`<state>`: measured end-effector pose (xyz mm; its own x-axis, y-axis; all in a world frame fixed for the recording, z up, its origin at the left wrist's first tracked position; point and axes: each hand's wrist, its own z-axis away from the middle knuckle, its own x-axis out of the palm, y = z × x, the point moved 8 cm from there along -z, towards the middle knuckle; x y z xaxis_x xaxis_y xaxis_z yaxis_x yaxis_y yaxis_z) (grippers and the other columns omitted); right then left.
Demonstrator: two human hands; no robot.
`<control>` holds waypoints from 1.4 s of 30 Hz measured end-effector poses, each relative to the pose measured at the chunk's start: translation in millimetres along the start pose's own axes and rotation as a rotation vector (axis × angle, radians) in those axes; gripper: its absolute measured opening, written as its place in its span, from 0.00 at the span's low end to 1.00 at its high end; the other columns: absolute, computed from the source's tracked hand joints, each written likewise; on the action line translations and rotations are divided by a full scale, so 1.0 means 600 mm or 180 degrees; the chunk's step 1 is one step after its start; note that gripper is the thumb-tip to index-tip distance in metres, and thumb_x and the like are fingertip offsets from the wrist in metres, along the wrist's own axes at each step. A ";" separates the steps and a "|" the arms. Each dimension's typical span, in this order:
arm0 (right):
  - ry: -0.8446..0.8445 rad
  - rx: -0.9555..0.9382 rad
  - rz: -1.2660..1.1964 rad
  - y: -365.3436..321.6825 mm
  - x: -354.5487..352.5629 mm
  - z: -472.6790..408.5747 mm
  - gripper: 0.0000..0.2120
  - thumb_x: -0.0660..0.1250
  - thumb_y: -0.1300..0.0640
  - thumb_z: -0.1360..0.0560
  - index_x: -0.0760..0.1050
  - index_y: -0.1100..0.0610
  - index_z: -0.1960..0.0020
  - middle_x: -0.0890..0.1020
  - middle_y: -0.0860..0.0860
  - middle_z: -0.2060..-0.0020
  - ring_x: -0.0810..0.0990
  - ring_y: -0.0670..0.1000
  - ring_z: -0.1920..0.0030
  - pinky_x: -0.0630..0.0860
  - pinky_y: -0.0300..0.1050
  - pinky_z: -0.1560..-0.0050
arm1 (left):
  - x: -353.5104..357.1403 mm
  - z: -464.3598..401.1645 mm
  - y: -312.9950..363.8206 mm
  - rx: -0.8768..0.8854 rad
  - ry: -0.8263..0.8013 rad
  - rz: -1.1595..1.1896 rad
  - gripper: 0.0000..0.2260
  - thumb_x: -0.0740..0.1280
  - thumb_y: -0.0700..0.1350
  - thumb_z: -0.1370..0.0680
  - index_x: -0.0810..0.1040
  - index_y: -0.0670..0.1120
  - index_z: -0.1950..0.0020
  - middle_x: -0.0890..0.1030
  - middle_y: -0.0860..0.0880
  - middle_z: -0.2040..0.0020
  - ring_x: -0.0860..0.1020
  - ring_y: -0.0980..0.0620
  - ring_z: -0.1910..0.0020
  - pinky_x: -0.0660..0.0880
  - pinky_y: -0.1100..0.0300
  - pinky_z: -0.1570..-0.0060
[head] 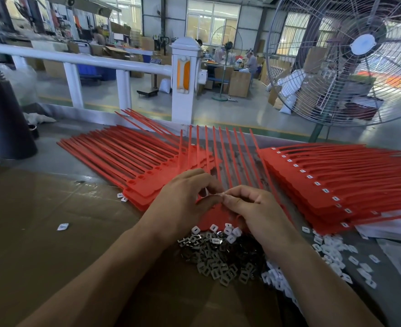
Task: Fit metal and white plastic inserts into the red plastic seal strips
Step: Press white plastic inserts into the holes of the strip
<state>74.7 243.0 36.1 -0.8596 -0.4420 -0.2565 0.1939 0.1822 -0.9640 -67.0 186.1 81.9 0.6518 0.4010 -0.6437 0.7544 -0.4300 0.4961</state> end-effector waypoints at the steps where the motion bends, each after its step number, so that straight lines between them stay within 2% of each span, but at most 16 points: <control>1: 0.0010 -0.0017 0.0021 -0.001 0.001 0.000 0.06 0.70 0.48 0.20 0.85 0.47 0.51 0.87 0.50 0.58 0.86 0.53 0.57 0.81 0.50 0.51 | -0.002 0.001 0.000 -0.0001 0.0004 -0.0010 0.06 0.72 0.50 0.22 0.82 0.51 0.47 0.78 0.59 0.51 0.77 0.59 0.52 0.77 0.58 0.52; 6: -0.0001 -0.0048 0.0056 -0.002 0.007 -0.001 0.06 0.70 0.48 0.19 0.85 0.48 0.50 0.87 0.52 0.56 0.85 0.61 0.51 0.81 0.59 0.44 | -0.012 0.002 0.002 0.0120 -0.0059 -0.0231 0.09 0.70 0.53 0.22 0.82 0.51 0.45 0.78 0.58 0.51 0.76 0.59 0.51 0.77 0.56 0.51; 7: 0.0000 -0.0046 0.0065 -0.002 0.007 -0.001 0.06 0.70 0.49 0.19 0.85 0.48 0.51 0.87 0.52 0.57 0.85 0.60 0.52 0.82 0.58 0.46 | -0.012 0.001 0.004 0.0183 -0.0096 -0.0333 0.09 0.69 0.53 0.22 0.82 0.51 0.45 0.79 0.58 0.51 0.76 0.60 0.51 0.77 0.56 0.50; 9: -0.0022 -0.0049 0.0099 -0.007 0.010 0.000 0.06 0.69 0.50 0.19 0.85 0.47 0.52 0.86 0.48 0.59 0.84 0.50 0.58 0.80 0.48 0.52 | -0.013 0.001 0.007 0.0255 -0.0147 -0.0460 0.10 0.69 0.54 0.22 0.82 0.51 0.45 0.79 0.57 0.51 0.76 0.59 0.52 0.77 0.56 0.50; 11: -0.0058 -0.0085 0.0196 -0.013 0.013 0.004 0.07 0.69 0.50 0.18 0.85 0.45 0.52 0.86 0.44 0.59 0.83 0.41 0.58 0.77 0.42 0.52 | -0.016 0.000 0.000 0.0178 -0.0183 -0.0457 0.11 0.67 0.55 0.22 0.82 0.52 0.46 0.78 0.59 0.51 0.75 0.61 0.52 0.76 0.57 0.49; 13: 0.0036 -0.0179 0.0612 -0.017 0.007 0.006 0.06 0.69 0.48 0.19 0.85 0.44 0.51 0.86 0.41 0.56 0.83 0.39 0.54 0.76 0.40 0.49 | -0.020 -0.002 -0.018 0.0003 -0.0264 -0.0536 0.10 0.67 0.57 0.22 0.82 0.54 0.47 0.78 0.60 0.52 0.74 0.62 0.53 0.76 0.56 0.48; 17: 0.0031 -0.0221 0.1689 -0.018 0.007 0.012 0.03 0.73 0.48 0.22 0.84 0.43 0.54 0.84 0.37 0.58 0.80 0.34 0.55 0.71 0.32 0.55 | -0.036 0.000 -0.069 -0.0540 -0.0537 -0.0795 0.03 0.72 0.54 0.23 0.80 0.60 0.52 0.75 0.63 0.54 0.73 0.60 0.51 0.73 0.49 0.40; 21: -0.0157 -0.0175 0.2158 -0.014 0.016 0.014 0.03 0.76 0.45 0.24 0.84 0.43 0.54 0.82 0.38 0.58 0.79 0.37 0.55 0.73 0.35 0.53 | -0.051 0.010 -0.101 -0.0948 -0.0675 -0.0851 0.05 0.72 0.56 0.24 0.78 0.64 0.56 0.76 0.64 0.54 0.73 0.58 0.47 0.70 0.46 0.37; 26: -0.0191 -0.0214 0.2300 -0.015 0.025 0.013 0.03 0.76 0.46 0.25 0.83 0.43 0.54 0.81 0.38 0.56 0.79 0.38 0.54 0.73 0.34 0.53 | -0.049 0.015 -0.120 -0.1179 -0.0743 -0.0935 0.03 0.73 0.56 0.25 0.82 0.62 0.52 0.77 0.64 0.53 0.72 0.56 0.43 0.66 0.48 0.34; 31: -0.0159 -0.0228 0.2365 -0.015 0.025 0.012 0.03 0.76 0.48 0.24 0.83 0.44 0.54 0.81 0.39 0.56 0.79 0.38 0.54 0.74 0.35 0.52 | -0.054 0.012 -0.127 -0.1265 -0.0733 -0.0989 0.04 0.74 0.54 0.25 0.84 0.62 0.51 0.77 0.66 0.56 0.73 0.56 0.45 0.69 0.46 0.35; 34: -0.0143 -0.0232 0.2392 -0.015 0.026 0.012 0.03 0.76 0.48 0.24 0.82 0.44 0.54 0.81 0.39 0.55 0.79 0.39 0.53 0.76 0.38 0.49 | -0.051 0.014 -0.131 -0.1326 -0.0748 -0.0884 0.04 0.75 0.53 0.25 0.83 0.63 0.55 0.76 0.68 0.57 0.74 0.57 0.46 0.69 0.47 0.34; 37: -0.0158 -0.0216 0.2388 -0.014 0.027 0.013 0.05 0.76 0.47 0.24 0.80 0.44 0.55 0.80 0.39 0.55 0.78 0.40 0.53 0.77 0.41 0.47 | -0.051 0.015 -0.132 -0.1347 -0.0752 -0.0916 0.08 0.76 0.54 0.26 0.80 0.66 0.61 0.76 0.70 0.59 0.75 0.59 0.46 0.66 0.49 0.33; 40: -0.0154 -0.0177 0.2340 -0.013 0.025 0.013 0.06 0.76 0.47 0.24 0.79 0.44 0.55 0.80 0.39 0.55 0.78 0.40 0.53 0.77 0.43 0.48 | -0.051 0.016 -0.134 -0.1452 -0.0761 -0.0839 0.09 0.77 0.53 0.27 0.81 0.66 0.61 0.78 0.69 0.59 0.76 0.60 0.47 0.69 0.47 0.32; 42: -0.0157 -0.0159 0.2312 -0.011 0.025 0.014 0.06 0.75 0.47 0.24 0.78 0.43 0.56 0.80 0.39 0.56 0.78 0.40 0.54 0.76 0.41 0.51 | -0.053 0.016 -0.138 -0.1543 -0.0704 -0.0683 0.09 0.76 0.50 0.26 0.83 0.65 0.60 0.81 0.66 0.59 0.78 0.62 0.52 0.75 0.49 0.37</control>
<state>64.4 227.6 38.1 -0.4998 -0.2331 -0.8342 0.6845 0.4839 -0.5453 -151.1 201.2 55.7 0.4878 0.2371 -0.8402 0.8514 0.0834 0.5178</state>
